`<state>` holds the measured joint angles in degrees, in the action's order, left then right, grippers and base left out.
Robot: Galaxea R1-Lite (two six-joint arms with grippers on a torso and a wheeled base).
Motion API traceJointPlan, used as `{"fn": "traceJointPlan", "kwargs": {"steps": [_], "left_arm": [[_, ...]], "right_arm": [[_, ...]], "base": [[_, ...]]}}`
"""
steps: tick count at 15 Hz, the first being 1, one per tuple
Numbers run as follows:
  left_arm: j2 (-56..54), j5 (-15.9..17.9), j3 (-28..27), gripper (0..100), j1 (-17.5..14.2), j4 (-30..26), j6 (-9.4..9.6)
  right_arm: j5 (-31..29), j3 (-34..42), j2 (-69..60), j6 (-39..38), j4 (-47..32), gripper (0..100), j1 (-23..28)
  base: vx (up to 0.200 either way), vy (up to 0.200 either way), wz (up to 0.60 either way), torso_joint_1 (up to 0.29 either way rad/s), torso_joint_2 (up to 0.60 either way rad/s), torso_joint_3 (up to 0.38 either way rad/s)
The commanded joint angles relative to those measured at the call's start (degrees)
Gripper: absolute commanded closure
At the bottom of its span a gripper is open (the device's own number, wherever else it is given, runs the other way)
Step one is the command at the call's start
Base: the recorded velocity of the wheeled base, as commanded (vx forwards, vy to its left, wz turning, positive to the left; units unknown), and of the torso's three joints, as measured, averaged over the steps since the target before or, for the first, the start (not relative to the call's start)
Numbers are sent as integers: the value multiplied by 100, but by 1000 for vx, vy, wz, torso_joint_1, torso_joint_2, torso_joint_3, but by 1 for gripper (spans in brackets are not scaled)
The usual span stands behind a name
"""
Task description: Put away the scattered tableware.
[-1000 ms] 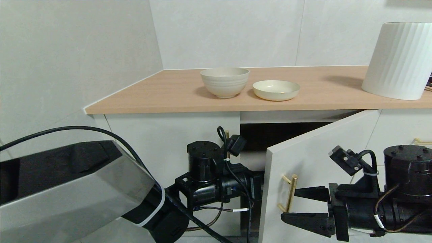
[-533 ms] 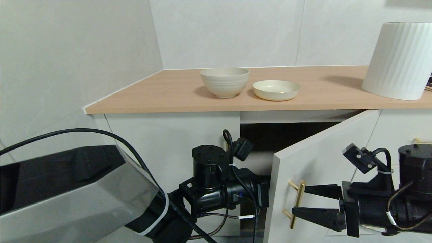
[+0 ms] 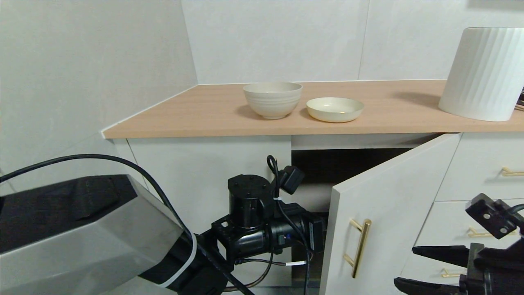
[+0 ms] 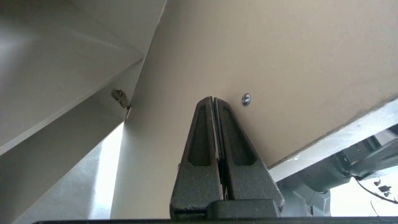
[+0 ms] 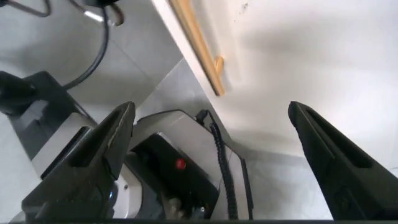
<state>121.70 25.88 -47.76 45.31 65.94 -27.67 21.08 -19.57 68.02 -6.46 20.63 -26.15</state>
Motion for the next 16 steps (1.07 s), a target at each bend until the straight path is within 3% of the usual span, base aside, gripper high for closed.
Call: {"fn": "traceJointPlan", "kwargs": {"steps": [1, 4, 10, 12, 14, 16], "left_arm": [[-41, 5, -5, 100, 4, -2, -1], [-23, 5, 21, 100, 4, -20, -10], [196, 5, -225, 100, 13, -28, -10], [372, -4, -515, 100, 13, -169, -10], [469, -22, -954, 100, 13, -652, -10], [574, -206, -1332, 100, 21, -943, -10]], "right_arm": [[10, -12, -545, 4, -68, 0, -13], [10, 23, -545, 4, -76, 0, -13], [10, 23, -624, 22, -76, 0, -22], [10, 32, -624, 22, -68, 0, -31], [10, 41, -632, 22, -76, 0, -83], [10, 41, -668, 22, -76, 0, -101]], "base": [[0, 0, 0, 0, 0, 0], [0, 0, 0, 0, 0, 0], [-200, 0, 0, 2, 1, -1], [0, 0, 0, 0, 0, 0], [0, 0, 0, 0, 0, 0], [0, 0, 0, 0, 0, 0]]}}
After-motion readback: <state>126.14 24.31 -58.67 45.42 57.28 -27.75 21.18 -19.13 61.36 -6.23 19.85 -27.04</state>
